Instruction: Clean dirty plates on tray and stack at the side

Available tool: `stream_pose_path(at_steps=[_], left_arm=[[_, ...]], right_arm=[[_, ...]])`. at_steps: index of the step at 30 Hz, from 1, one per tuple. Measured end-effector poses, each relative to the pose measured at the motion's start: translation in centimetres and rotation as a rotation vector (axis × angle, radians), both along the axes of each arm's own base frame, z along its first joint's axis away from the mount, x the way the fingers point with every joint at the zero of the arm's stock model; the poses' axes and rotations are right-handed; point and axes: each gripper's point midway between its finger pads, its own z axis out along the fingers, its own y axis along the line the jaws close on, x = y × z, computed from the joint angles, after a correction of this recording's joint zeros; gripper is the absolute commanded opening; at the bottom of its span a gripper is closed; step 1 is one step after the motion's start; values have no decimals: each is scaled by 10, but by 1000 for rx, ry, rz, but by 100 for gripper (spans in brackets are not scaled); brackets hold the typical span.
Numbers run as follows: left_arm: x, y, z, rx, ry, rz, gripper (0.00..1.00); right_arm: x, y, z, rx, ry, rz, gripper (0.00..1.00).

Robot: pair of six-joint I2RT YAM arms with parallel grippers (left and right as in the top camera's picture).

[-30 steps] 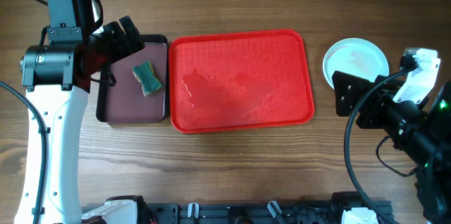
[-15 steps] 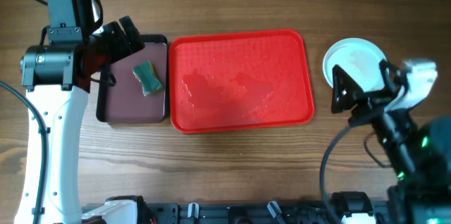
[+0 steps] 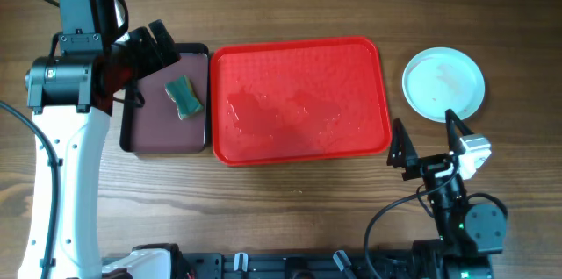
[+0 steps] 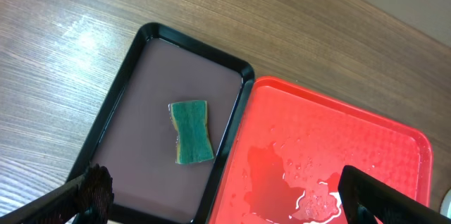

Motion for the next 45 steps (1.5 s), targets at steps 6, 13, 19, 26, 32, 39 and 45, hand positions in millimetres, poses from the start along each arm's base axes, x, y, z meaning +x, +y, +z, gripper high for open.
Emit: stream_pose_path(at_steps=[6,13,19,26,32,39,45], left_arm=[[0,0,0,0,0,0,100],[0,0,0,0,0,0,100],[0,0,0,0,0,0,100],[0,0,0,0,0,0,100],[-1,2,2,13,-9,7,100],[-38,-11,61,11,-437,-27,100],[-88,-23,15,10,-643,-127,100]], right_arm=[[5,-5,-41,1,23,-29,100],[6,-9,-65,-23,117,-55,100],[6,-9,-65,-24,117,-55,100],[6,-9,-65,-24,117,-55,100],[6,-9,-65,-24,117,-55,100],[6,-9,-64,-23,113,-55,100],[6,-9,-64,-23,112,-55,99]])
